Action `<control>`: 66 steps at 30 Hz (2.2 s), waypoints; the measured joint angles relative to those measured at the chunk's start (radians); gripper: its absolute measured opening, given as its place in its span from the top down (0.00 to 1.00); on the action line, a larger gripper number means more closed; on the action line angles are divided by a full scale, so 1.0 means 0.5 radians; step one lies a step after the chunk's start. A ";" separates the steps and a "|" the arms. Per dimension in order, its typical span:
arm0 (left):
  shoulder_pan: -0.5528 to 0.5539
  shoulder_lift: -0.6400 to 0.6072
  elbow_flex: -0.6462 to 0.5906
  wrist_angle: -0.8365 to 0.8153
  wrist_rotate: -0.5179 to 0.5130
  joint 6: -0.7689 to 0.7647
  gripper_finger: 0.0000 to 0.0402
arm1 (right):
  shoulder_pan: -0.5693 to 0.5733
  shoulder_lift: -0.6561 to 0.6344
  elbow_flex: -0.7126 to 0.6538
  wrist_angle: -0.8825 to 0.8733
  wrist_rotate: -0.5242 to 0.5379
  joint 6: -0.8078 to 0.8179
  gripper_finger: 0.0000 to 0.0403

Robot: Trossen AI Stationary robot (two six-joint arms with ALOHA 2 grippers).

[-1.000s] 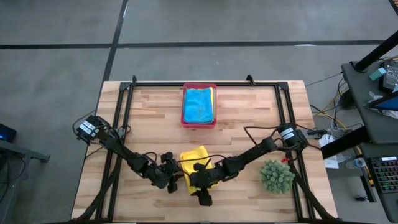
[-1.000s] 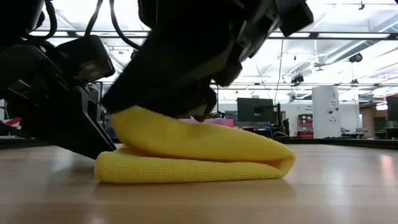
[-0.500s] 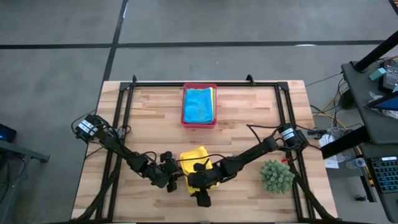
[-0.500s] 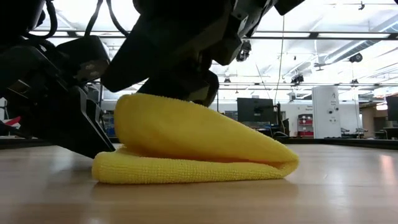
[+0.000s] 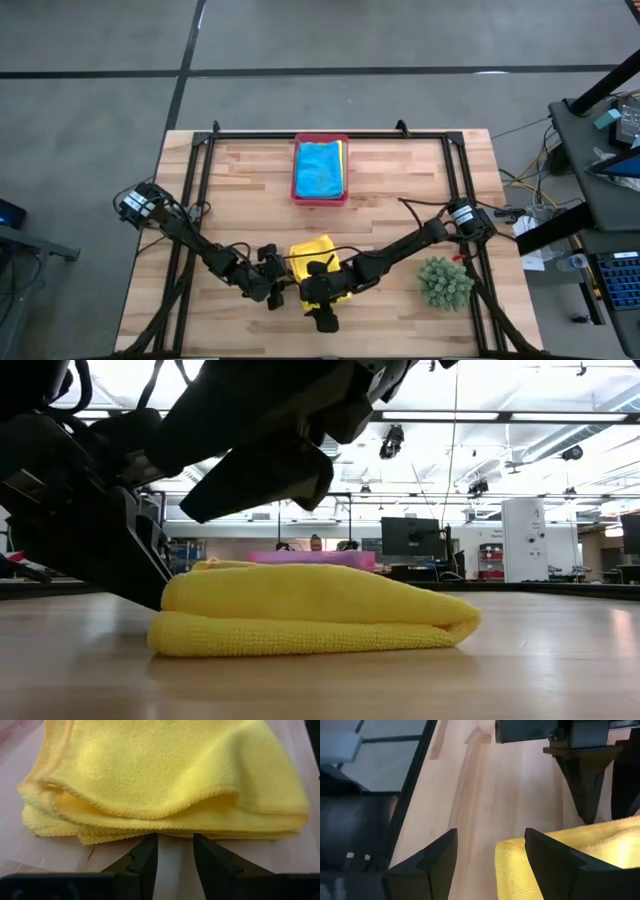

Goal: Fold microfiber towels
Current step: Fold the yellow towel

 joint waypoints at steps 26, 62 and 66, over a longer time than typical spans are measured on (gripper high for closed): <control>0.046 -0.408 0.117 -0.339 -0.017 0.246 0.73 | 0.053 -0.422 -0.480 -0.168 0.423 -0.434 0.57; 0.339 -0.202 0.264 -0.778 0.013 0.203 0.74 | -0.040 -0.460 -1.115 0.822 0.475 -0.693 0.67; 0.341 -0.202 0.264 -0.779 0.014 0.202 0.81 | -0.041 -0.460 -1.115 0.821 0.475 -0.695 0.67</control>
